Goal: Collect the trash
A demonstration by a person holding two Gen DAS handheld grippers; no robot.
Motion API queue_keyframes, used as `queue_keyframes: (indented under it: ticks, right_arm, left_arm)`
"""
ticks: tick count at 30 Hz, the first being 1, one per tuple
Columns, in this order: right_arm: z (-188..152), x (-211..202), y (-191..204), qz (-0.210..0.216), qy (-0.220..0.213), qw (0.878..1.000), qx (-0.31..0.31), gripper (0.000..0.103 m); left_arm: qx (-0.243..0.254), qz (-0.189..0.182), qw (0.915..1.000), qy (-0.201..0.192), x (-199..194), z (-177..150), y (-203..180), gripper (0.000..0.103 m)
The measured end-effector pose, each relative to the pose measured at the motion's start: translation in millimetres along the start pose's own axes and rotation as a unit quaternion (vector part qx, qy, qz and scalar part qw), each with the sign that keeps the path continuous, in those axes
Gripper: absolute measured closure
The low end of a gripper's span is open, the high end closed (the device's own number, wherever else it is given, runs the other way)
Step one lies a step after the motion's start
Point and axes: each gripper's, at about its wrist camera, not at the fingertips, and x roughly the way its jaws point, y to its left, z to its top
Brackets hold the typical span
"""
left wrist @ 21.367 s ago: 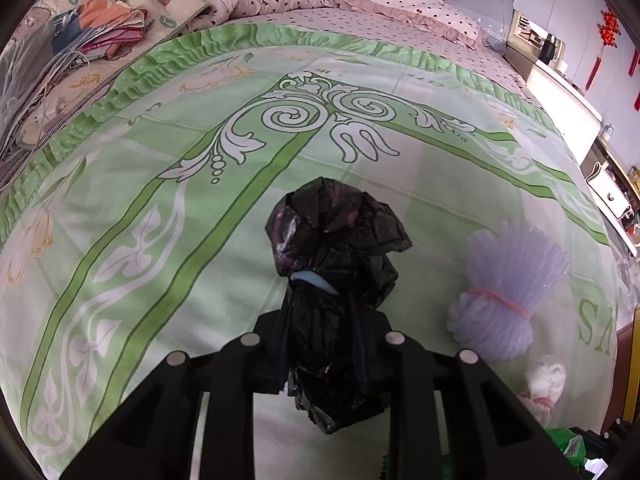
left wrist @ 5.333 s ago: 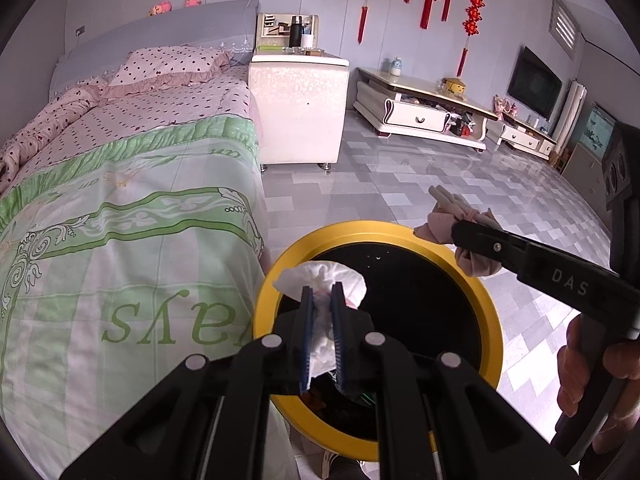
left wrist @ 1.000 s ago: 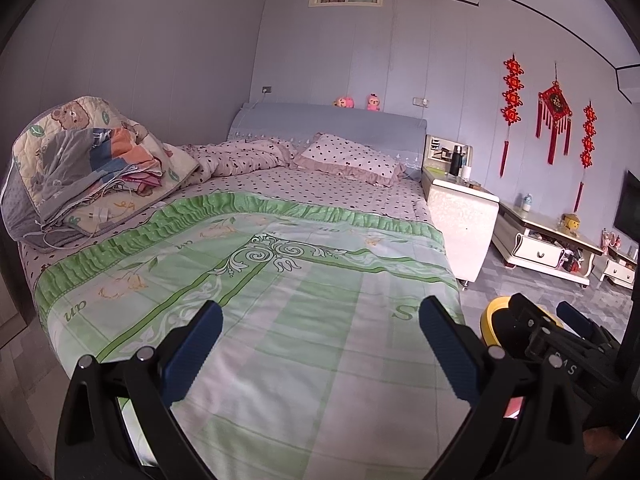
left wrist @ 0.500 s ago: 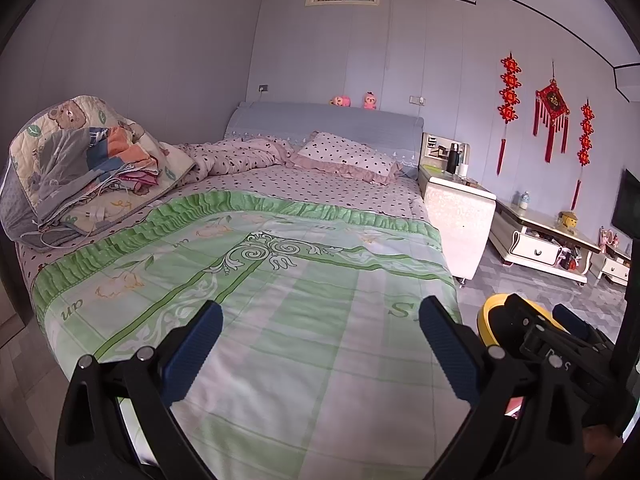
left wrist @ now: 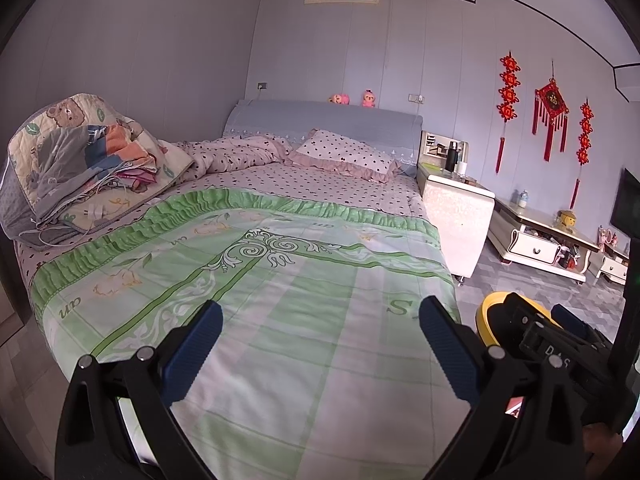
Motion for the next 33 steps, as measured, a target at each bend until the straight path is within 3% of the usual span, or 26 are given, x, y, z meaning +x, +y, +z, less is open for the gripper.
queue_keyframes:
  ticks: [33]
  right_arm:
    - [-8.1,1.5,1.3,0.0,0.008,1.0,0.007,0.008]
  left_arm:
    - [0.002,-0.001,1.0,0.005,2.6,-6.1,-3.6,0.008]
